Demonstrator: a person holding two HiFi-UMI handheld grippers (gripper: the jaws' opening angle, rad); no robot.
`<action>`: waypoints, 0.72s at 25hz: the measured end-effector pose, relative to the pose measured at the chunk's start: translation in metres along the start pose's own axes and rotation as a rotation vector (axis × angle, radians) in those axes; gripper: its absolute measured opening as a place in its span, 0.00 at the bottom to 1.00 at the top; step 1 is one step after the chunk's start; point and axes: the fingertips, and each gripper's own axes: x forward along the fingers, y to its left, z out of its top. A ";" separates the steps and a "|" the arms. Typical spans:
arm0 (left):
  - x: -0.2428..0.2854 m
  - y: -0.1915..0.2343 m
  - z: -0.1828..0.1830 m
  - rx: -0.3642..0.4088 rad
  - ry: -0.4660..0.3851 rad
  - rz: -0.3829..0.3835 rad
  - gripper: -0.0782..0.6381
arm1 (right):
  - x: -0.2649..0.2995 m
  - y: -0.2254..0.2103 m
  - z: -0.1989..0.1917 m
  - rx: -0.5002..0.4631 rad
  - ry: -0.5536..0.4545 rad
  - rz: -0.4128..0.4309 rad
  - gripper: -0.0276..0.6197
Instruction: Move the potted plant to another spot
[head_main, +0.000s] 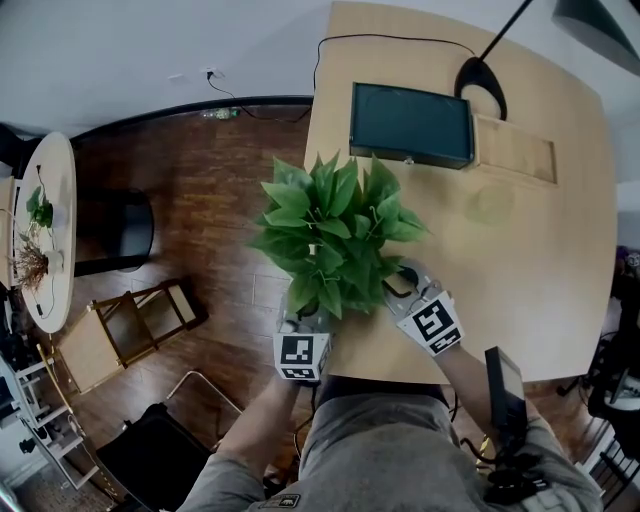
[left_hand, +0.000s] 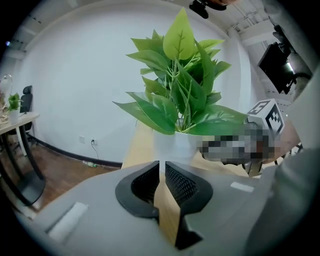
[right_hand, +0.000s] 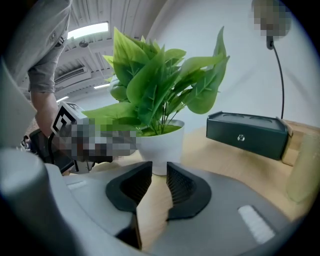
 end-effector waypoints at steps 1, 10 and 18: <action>0.002 0.001 0.001 0.024 -0.002 -0.007 0.17 | 0.001 -0.001 0.001 -0.004 0.001 0.002 0.22; 0.016 0.000 0.007 0.173 -0.014 -0.129 0.45 | 0.017 0.001 0.002 -0.080 0.013 0.048 0.52; 0.021 -0.001 0.011 0.303 -0.009 -0.237 0.58 | 0.028 0.005 0.007 -0.175 0.032 0.095 0.66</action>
